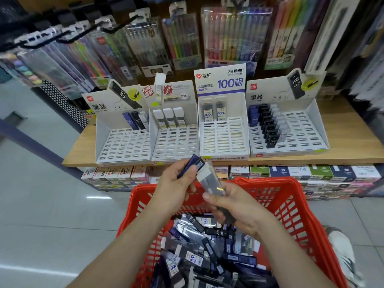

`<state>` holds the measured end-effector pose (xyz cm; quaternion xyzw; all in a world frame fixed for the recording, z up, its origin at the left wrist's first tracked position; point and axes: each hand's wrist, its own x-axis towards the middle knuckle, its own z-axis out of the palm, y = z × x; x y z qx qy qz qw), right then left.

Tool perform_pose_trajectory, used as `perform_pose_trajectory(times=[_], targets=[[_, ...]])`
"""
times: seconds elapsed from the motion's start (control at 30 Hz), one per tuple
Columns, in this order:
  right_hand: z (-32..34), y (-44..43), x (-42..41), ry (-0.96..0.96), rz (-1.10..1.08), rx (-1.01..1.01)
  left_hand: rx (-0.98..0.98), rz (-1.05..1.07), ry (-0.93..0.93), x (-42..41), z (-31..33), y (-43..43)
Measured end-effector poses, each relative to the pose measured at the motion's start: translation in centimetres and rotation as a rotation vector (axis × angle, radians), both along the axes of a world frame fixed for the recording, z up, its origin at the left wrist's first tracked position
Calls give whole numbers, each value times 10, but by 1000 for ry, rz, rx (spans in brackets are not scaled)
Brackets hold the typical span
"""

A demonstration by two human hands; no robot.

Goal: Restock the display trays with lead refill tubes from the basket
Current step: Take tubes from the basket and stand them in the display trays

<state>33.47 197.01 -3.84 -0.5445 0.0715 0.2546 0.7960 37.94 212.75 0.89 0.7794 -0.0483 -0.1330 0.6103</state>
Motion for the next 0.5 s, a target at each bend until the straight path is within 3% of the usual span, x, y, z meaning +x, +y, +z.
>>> perform_pose_trajectory(times=[0.2,0.37,0.5], targets=[[8,-7,11,56,-350,185,-111,-21,142,6,-1,-7],[17,-4,21,-20,-482,47,17,-235,101,-4,1,-24],[18,-1,23,6,-492,20,120,-119,74,0,-4,-23]])
